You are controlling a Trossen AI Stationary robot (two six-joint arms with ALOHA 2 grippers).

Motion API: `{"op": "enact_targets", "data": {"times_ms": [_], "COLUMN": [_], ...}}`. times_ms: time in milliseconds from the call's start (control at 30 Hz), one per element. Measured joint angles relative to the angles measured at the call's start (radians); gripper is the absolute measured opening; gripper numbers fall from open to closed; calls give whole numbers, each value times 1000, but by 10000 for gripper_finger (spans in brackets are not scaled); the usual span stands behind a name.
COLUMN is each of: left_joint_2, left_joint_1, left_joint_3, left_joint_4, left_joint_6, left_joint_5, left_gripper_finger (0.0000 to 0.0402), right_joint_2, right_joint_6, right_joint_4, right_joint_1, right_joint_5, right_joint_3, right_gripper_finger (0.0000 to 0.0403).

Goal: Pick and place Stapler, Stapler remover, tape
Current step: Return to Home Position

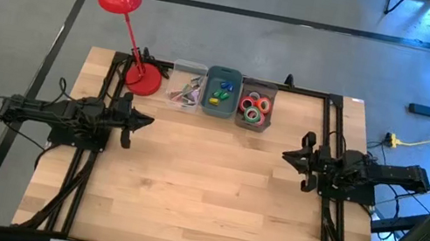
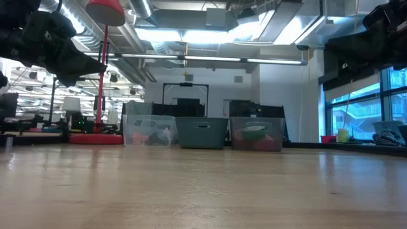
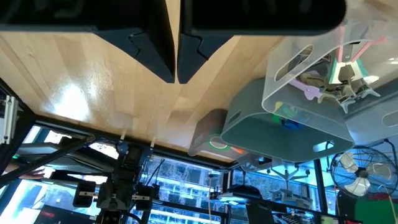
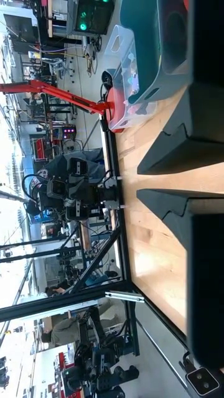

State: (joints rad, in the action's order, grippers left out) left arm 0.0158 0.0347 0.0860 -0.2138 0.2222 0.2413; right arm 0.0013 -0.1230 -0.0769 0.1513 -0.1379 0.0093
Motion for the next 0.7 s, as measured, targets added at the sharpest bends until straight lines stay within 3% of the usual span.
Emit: {"op": "enact_targets", "data": {"times_ms": [700], "left_joint_2": [0], "left_joint_1": [0], "left_joint_3": [0], "left_joint_4": [0], "left_joint_6": [0], "left_joint_5": [0], "left_gripper_finger": [7], "right_joint_2": [0], "right_joint_6": [0], "right_joint_4": [0], "right_joint_1": [4], "right_joint_5": [0], "right_joint_3": [-1], "right_gripper_finger": [51]}}
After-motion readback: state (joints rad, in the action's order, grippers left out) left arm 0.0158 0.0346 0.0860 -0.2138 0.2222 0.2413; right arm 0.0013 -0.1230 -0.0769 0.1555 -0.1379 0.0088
